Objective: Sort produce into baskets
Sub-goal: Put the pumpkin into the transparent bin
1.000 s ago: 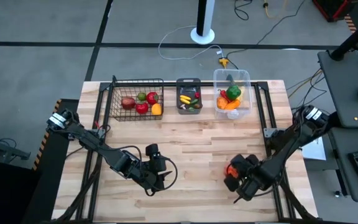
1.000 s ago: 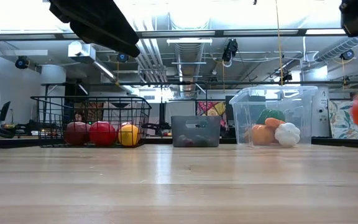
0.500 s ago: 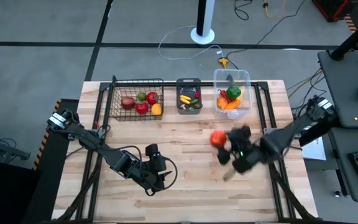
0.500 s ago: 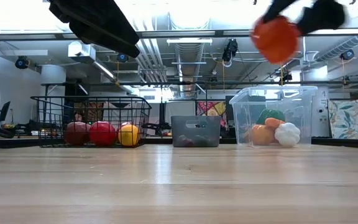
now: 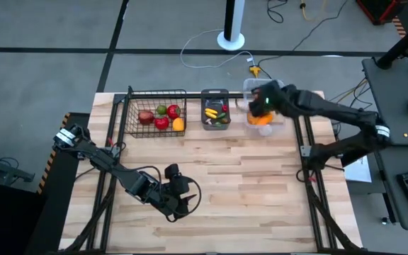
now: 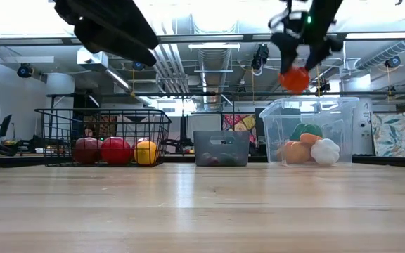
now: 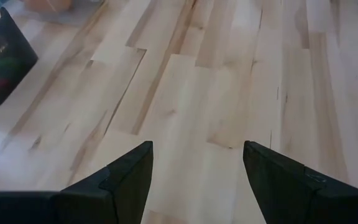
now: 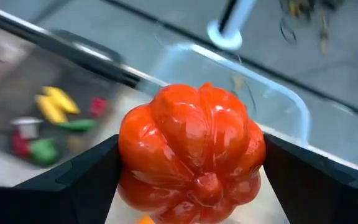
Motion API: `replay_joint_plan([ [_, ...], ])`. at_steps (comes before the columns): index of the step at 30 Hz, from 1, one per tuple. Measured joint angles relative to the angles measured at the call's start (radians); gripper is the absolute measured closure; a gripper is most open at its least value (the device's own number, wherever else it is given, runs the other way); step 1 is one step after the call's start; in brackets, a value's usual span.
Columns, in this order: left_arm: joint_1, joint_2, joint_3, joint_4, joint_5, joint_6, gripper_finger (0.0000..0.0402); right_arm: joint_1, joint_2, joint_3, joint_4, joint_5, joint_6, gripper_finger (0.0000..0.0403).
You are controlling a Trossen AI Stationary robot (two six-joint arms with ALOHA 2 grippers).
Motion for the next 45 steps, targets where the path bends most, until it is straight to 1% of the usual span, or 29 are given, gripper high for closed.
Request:
replay_joint_plan([
  [2,-0.004,0.000,0.000,-0.001,0.000,-0.018,0.0170,-0.101,0.009,-0.015,0.016,-0.068,-0.060,0.0053],
  [4,-0.009,0.000,0.000,-0.002,0.000,-0.036,0.0170,-0.177,0.018,-0.032,0.043,-0.139,-0.110,0.0053],
  [7,-0.011,0.000,0.000,-0.003,0.001,-0.062,0.0170,-0.252,0.026,-0.057,0.116,-0.237,-0.164,0.0053],
  [10,-0.012,0.000,0.000,-0.003,0.003,-0.086,0.0170,-0.285,0.035,-0.091,0.205,-0.279,-0.205,0.0053],
  [16,-0.017,0.000,0.000,-0.004,0.007,-0.132,0.0170,-0.306,0.054,-0.125,0.306,-0.286,-0.233,0.0053],
  [24,-0.022,0.000,0.000,-0.003,0.008,-0.171,0.0170,-0.308,0.066,-0.125,0.308,-0.287,-0.235,0.0053],
  [34,-0.022,0.000,0.000,-0.003,0.008,-0.175,0.0170,-0.309,0.066,-0.127,0.312,-0.287,-0.251,0.0052],
  [37,-0.022,0.000,0.000,-0.003,0.008,-0.175,0.0170,-0.308,0.066,-0.127,0.319,-0.287,-0.258,0.0043],
  [42,-0.022,0.000,0.000,-0.003,0.008,-0.174,0.0170,-0.308,0.066,-0.127,0.319,-0.290,-0.250,0.0011],
  [45,-0.022,0.000,0.000,-0.003,0.008,-0.175,0.0170,-0.308,0.066,-0.127,0.316,-0.290,-0.246,0.0006],
])
